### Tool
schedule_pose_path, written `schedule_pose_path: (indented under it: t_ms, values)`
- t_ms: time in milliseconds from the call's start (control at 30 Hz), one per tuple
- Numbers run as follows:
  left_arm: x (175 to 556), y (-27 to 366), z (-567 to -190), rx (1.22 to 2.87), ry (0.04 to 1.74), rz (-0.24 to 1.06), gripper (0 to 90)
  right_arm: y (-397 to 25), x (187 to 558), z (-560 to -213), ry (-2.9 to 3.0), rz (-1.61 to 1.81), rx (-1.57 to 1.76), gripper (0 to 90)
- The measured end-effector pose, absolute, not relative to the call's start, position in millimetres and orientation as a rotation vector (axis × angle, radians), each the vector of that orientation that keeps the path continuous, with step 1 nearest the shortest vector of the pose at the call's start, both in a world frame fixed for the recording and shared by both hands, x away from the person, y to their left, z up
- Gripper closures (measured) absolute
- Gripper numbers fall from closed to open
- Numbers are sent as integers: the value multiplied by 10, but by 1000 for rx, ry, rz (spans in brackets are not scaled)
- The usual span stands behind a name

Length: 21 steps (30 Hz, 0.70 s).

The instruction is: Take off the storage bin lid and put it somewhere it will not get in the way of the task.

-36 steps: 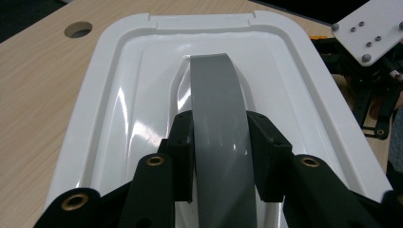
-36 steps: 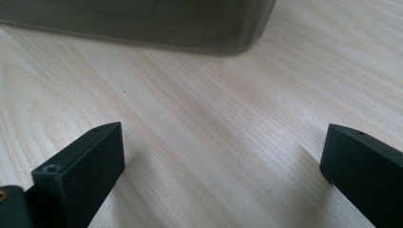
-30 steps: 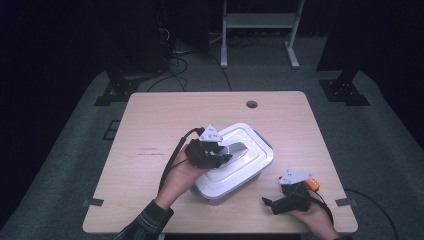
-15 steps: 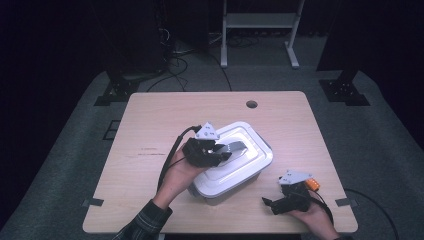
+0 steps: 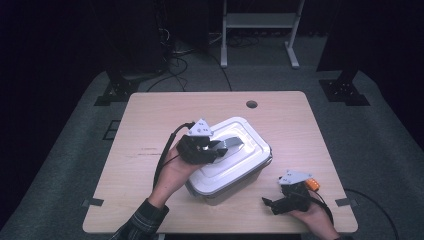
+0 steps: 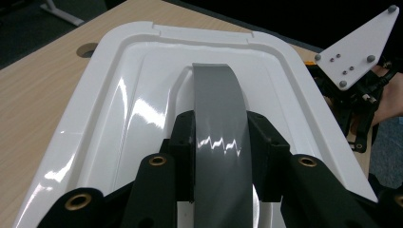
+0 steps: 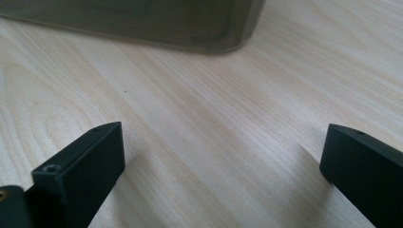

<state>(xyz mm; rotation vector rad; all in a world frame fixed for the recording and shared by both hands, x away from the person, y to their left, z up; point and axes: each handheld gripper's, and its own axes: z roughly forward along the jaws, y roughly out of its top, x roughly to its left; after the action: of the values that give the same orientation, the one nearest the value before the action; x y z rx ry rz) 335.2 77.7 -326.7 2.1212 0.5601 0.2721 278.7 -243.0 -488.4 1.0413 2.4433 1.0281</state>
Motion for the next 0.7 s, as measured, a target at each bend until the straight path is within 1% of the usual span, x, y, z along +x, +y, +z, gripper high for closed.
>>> schedule_pose_path:
  t_ms: [700]
  values:
    - [3411, 1093, -3158, 2073, 630, 321, 663, -2429, 2786, -4884, 2444, 1028, 1040, 1]
